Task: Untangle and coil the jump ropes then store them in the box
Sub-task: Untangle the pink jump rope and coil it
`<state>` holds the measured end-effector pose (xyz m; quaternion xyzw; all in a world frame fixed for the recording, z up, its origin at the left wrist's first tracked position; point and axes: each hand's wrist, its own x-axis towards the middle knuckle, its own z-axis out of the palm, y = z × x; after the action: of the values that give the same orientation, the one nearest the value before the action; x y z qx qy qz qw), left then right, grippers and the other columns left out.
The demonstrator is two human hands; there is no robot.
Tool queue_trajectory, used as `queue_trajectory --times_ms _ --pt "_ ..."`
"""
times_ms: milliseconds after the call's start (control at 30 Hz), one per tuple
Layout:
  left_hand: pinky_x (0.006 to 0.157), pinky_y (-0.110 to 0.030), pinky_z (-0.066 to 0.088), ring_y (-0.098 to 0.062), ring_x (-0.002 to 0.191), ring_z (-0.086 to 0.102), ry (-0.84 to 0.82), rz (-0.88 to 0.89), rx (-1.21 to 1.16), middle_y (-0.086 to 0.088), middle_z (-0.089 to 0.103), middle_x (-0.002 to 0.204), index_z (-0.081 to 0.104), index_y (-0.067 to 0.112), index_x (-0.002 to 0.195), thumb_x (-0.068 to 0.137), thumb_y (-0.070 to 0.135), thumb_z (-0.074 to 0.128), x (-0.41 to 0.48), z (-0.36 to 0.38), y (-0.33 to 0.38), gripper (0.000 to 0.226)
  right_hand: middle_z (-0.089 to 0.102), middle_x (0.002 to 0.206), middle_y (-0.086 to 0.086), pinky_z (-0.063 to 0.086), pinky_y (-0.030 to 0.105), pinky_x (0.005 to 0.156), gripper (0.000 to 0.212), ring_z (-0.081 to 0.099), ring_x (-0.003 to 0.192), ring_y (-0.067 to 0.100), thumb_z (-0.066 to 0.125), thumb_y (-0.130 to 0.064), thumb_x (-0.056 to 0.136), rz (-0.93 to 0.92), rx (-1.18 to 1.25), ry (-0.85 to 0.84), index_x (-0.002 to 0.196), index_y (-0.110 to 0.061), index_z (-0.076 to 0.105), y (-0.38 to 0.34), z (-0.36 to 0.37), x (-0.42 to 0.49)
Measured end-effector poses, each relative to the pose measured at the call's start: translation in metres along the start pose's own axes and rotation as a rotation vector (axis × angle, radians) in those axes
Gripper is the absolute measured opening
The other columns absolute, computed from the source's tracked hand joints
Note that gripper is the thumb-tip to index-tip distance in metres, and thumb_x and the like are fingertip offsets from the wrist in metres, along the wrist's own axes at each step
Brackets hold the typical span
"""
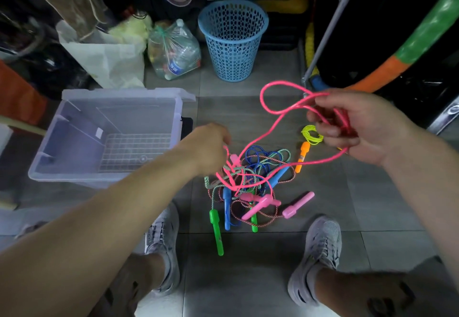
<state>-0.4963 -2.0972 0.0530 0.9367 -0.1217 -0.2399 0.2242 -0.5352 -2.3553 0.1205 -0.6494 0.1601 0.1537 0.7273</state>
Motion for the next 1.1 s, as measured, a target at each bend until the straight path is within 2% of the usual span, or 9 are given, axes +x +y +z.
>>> queue_trajectory --times_ms 167,267,467,567,667,800,867,967,1100 --pt "0.072 -0.028 0.051 -0.022 0.093 0.064 -0.039 -0.122 0.049 -0.003 0.067 0.107 0.065 0.017 0.11 0.082 0.002 0.066 -0.007 -0.009 0.0 0.032 0.057 0.067 0.003 0.021 0.015 0.034 0.01 0.04 0.044 0.012 0.062 -0.014 0.09 -0.11 -0.227 0.414 0.088 -0.015 0.071 0.007 -0.005 0.01" --pt "0.078 -0.041 0.061 -0.03 0.083 0.072 -0.021 -0.159 -0.209 -0.01 0.072 0.094 0.067 0.017 0.096 0.073 0.002 0.07 -0.008 -0.013 0.002 0.028 0.06 0.065 -0.003 0.031 0.02 0.04 0.013 0.046 0.047 0.012 0.061 -0.021 0.088 -0.134 -0.474 0.566 0.078 -0.025 0.07 0.013 -0.01 0.013" --pt "0.074 -0.035 0.051 -0.022 0.075 0.074 -0.008 -0.12 -0.825 -0.013 0.07 0.088 0.063 0.008 0.106 0.092 -0.016 0.043 -0.011 -0.017 0.023 0.035 0.07 0.077 0.0 0.033 0.018 0.042 0.004 0.057 0.051 0.012 0.066 -0.022 0.09 0.022 -0.581 0.259 0.092 -0.023 0.069 0.025 0.014 0.007" --pt "0.063 -0.028 0.052 -0.016 0.06 0.072 -0.072 -0.086 -0.748 -0.009 0.071 0.078 0.062 0.007 0.109 0.09 -0.017 0.042 -0.017 -0.022 0.028 0.036 0.073 0.078 -0.002 0.031 0.021 0.05 0.008 0.058 0.052 0.012 0.061 -0.02 0.096 0.011 -0.435 0.118 0.097 -0.023 0.069 0.027 0.029 0.004" --pt "0.068 -0.032 0.055 -0.02 0.058 0.072 -0.181 -0.03 -0.507 -0.011 0.076 0.083 0.048 0.004 0.131 0.089 -0.009 0.054 -0.02 -0.022 0.026 0.044 0.074 0.082 0.006 0.025 0.014 0.04 0.014 0.053 0.045 0.013 0.053 -0.014 0.101 -0.06 -0.192 0.026 0.104 -0.015 0.066 0.018 0.035 0.0" --pt "0.066 -0.037 0.059 -0.024 0.063 0.072 -0.198 0.015 -0.588 -0.006 0.073 0.074 0.005 0.033 0.154 0.086 0.019 0.076 -0.02 -0.017 0.026 0.099 0.075 0.086 0.014 0.02 0.012 0.034 0.02 0.047 0.043 0.014 0.052 -0.014 0.1 -0.09 -0.101 -0.088 0.112 -0.005 0.063 0.011 0.036 -0.005" --pt "0.066 -0.038 0.062 -0.02 0.067 0.069 -0.157 0.045 -0.635 -0.01 0.064 0.075 0.029 0.037 0.148 0.085 0.027 0.078 -0.02 -0.017 0.029 0.08 0.074 0.088 0.015 0.019 0.012 0.035 0.026 0.044 0.041 0.012 0.055 -0.019 0.095 -0.093 -0.095 -0.162 0.113 -0.002 0.063 0.011 0.037 -0.007" --pt "0.071 -0.043 0.064 -0.017 0.074 0.063 -0.133 0.055 -0.609 -0.012 0.061 0.082 0.065 0.019 0.105 0.093 0.038 0.067 -0.019 -0.019 0.031 0.022 0.074 0.09 0.013 0.015 0.012 0.035 0.032 0.039 0.04 0.008 0.058 -0.023 0.086 -0.114 0.006 -0.199 0.108 -0.002 0.066 0.007 0.033 -0.007" --pt "0.081 -0.057 0.057 -0.021 0.065 0.055 -0.086 0.09 -0.552 -0.007 0.059 0.072 0.065 0.016 0.076 0.096 0.041 0.062 -0.017 -0.018 0.027 0.033 0.075 0.09 0.012 0.015 0.014 0.034 0.008 0.033 0.041 0.006 0.062 -0.017 0.08 -0.133 0.173 -0.058 0.086 -0.014 0.067 0.007 0.024 -0.002"
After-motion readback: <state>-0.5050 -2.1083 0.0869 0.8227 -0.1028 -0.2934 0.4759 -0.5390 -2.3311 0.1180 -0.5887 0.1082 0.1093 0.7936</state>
